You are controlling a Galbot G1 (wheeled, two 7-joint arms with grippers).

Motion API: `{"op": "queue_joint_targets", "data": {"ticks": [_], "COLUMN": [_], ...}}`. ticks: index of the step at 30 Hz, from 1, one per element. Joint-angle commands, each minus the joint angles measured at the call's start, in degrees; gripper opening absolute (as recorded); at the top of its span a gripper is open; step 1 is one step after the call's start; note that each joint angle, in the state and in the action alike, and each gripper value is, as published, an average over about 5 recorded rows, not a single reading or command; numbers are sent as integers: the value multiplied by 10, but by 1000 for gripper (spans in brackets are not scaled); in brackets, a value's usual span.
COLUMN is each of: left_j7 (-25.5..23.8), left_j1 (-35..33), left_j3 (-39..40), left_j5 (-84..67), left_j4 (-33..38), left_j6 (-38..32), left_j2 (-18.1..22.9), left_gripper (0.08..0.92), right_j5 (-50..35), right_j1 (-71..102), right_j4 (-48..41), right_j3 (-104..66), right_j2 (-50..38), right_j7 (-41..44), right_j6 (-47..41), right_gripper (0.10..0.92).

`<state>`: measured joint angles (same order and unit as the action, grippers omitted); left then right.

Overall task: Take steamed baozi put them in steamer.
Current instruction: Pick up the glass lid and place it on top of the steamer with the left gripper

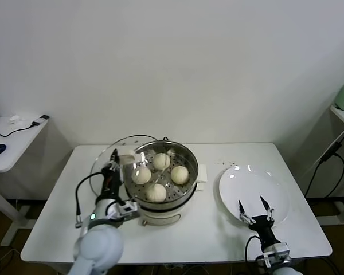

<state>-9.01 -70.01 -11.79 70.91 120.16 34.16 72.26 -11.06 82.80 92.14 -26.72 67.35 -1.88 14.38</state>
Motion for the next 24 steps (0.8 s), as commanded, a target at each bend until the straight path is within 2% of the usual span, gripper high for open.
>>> {"op": "queue_joint_targets", "data": {"ticks": [1,13,24], "left_j7": [-45,-45,-39], "left_j1": [52,82,90], "left_j3": [118,147,145], "left_j5": [101,139,176], "left_j4": [-33,-89,-135], "left_j6": [69,74,62], "left_j2": [80,112,118], "left_gripper": [138,138,138], "right_j5": [6,5,5], "right_j1": [1,15,26], "right_j4": [-7,-11,-13], "right_j3": [19,6,0], "right_j2": [0,7,11], "right_j7": [-5,-14,-18], "right_j6": [13,32,41], "right_gripper": [823,823,823]}}
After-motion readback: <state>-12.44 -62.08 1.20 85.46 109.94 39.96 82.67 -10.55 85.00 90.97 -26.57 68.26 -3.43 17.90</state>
